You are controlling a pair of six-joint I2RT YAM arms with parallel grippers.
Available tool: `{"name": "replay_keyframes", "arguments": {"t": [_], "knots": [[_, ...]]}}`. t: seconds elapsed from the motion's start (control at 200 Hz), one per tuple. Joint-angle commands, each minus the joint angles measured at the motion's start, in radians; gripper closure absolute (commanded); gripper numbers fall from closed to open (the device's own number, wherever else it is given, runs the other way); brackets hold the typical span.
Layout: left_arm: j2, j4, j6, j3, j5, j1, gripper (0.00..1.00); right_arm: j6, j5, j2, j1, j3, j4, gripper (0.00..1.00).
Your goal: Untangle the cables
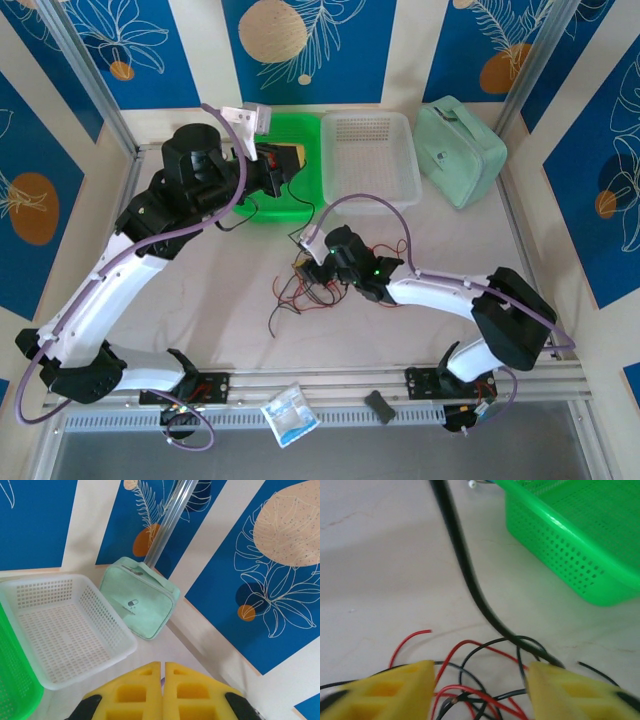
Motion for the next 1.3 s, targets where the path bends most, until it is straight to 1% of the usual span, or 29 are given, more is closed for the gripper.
{"name": "replay_keyframes", "arguments": {"t": [0.0,0.025,0.11,0.185,0.32,0.455,0.57,0.665,0.725,0.78,0.835,0.905,0.955,1.005,1.06,1.166,1.296], "knots": [[-0.034,0.023,0.020,0.043,-0.033,-0.010,1.00,0.010,0.095,0.022,-0.014,0.033,0.097,0.87],[-0.039,0.018,0.025,0.047,-0.040,-0.010,1.00,0.014,0.110,0.027,-0.016,0.032,0.099,0.92],[-0.055,0.001,0.033,0.055,-0.064,-0.010,1.00,0.032,0.143,0.035,-0.022,0.029,0.096,1.00],[-0.076,-0.013,0.043,0.057,-0.092,-0.009,1.00,0.049,0.169,0.029,-0.026,0.013,0.097,1.00],[-0.123,-0.040,0.061,0.055,-0.163,-0.009,1.00,0.092,0.179,-0.007,-0.042,-0.026,0.076,1.00],[-0.178,-0.072,0.095,0.052,-0.269,-0.009,1.00,0.142,0.223,-0.072,-0.056,-0.063,-0.011,1.00],[-0.235,-0.101,0.134,0.036,-0.383,-0.009,1.00,0.194,0.299,-0.182,-0.076,-0.101,-0.131,1.00],[-0.285,-0.115,0.153,0.001,-0.456,-0.009,1.00,0.202,0.347,-0.331,-0.093,-0.129,-0.222,1.00],[-0.309,-0.119,0.156,-0.025,-0.482,-0.009,1.00,0.194,0.344,-0.427,-0.110,-0.135,-0.278,1.00],[-0.328,-0.118,0.150,-0.055,-0.490,-0.009,1.00,0.191,0.293,-0.499,-0.137,-0.128,-0.328,1.00],[-0.338,-0.111,0.143,-0.077,-0.489,-0.010,1.00,0.189,0.177,-0.546,-0.173,-0.114,-0.373,0.88],[-0.336,-0.109,0.139,-0.083,-0.482,-0.009,1.00,0.188,-0.012,-0.570,-0.204,-0.108,-0.394,0.66],[-0.331,-0.107,0.139,-0.081,-0.477,-0.010,1.00,0.188,-0.154,-0.557,-0.218,-0.108,-0.385,0.51],[-0.324,-0.106,0.138,-0.073,-0.472,-0.009,1.00,0.190,-0.251,-0.521,-0.219,-0.104,-0.369,0.41],[-0.316,-0.103,0.139,-0.067,-0.466,-0.010,1.00,0.183,-0.305,-0.460,-0.211,-0.086,-0.357,0.36],[-0.301,-0.098,0.138,-0.053,-0.452,-0.009,1.00,0.187,-0.314,-0.357,-0.189,-0.040,-0.334,0.33],[-0.274,-0.088,0.146,-0.038,-0.435,-0.009,1.00,0.223,-0.316,-0.324,-0.185,-0.016,-0.304,0.31]]}}
